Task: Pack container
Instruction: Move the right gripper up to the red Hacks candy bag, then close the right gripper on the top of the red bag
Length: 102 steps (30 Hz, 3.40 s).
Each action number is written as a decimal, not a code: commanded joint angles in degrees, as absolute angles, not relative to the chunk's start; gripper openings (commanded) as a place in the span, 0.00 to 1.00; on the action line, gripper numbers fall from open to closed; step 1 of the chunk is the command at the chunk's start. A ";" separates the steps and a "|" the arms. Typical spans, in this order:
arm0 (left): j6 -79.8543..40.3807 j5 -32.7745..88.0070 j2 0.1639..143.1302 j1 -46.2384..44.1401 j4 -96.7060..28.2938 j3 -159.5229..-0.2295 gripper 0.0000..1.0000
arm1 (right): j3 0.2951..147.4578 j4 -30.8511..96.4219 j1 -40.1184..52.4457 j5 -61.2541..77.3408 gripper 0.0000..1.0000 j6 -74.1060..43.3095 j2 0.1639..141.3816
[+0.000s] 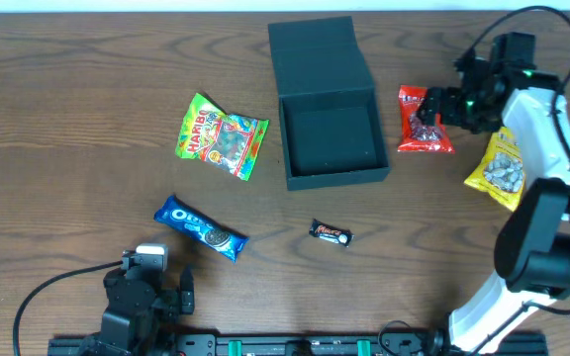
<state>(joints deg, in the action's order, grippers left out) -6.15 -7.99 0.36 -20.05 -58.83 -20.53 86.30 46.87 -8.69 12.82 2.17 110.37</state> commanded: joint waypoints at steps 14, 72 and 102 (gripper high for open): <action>-6.20 -9.41 0.27 -20.29 -62.13 -20.03 0.95 | 87.55 43.11 -6.66 10.31 0.99 0.89 117.34; -6.20 -9.41 0.27 -20.29 -62.13 -20.03 0.95 | 87.55 39.83 -3.55 5.80 0.29 -0.80 122.17; -6.20 -9.41 0.27 -20.29 -62.13 -20.03 0.96 | 87.66 43.22 -3.55 6.04 0.01 -3.14 116.27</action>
